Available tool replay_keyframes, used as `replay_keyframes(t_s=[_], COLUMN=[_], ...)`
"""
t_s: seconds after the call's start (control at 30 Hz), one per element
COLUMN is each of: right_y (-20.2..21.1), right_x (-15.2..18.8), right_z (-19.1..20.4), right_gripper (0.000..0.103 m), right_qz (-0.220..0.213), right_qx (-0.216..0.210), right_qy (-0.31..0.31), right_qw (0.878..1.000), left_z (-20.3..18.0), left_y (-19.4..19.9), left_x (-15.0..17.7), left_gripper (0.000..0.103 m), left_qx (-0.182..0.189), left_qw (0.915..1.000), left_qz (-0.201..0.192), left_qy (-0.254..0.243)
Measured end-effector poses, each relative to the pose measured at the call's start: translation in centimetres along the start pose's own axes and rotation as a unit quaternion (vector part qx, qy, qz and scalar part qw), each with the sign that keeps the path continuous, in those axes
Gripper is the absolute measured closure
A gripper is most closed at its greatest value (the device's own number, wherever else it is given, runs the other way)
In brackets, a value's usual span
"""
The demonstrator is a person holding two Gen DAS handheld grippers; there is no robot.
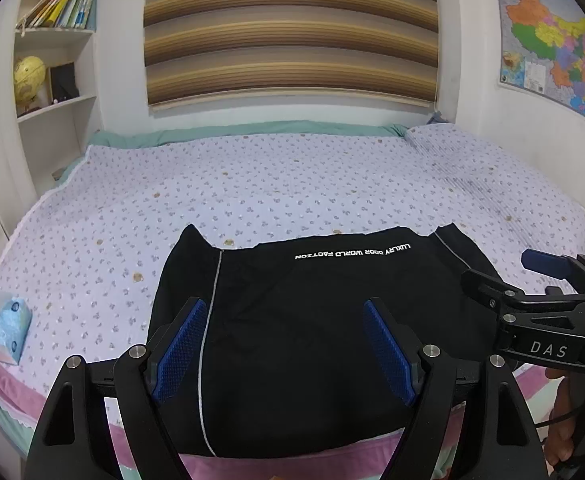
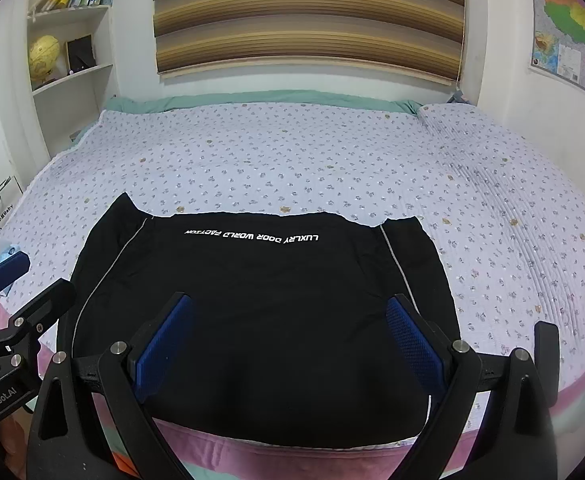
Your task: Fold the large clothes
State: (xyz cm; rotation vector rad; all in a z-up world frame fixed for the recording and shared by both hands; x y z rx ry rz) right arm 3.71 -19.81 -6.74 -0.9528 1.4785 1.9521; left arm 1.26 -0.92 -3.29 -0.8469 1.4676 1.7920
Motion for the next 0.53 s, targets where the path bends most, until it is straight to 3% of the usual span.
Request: replay_keyframes(t_s=[0.53], right_y=[-0.45], right_x=[0.06], right_z=[-0.58], right_gripper=[0.005], right_qz=[0.010], right_qx=[-0.004], right_qy=[-0.002], right_qw=[1.000], left_z=[-0.11], left_y=[0.31], left_x=[-0.41], left_gripper=[0.022], left_qx=[-0.010], left_qw=[0.9997], left_qz=[-0.019], left_qy=[-0.010])
Point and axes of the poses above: each gripper's, at about its wrist camera, not at the fingertips, and y roughly against the way its jaws point, z to its left, x to its underside, the point moved 2 cm from there along -y, roughly the way its jaws point, and after that the axes turned 15 degrees about -x, right-handed, at the moved point
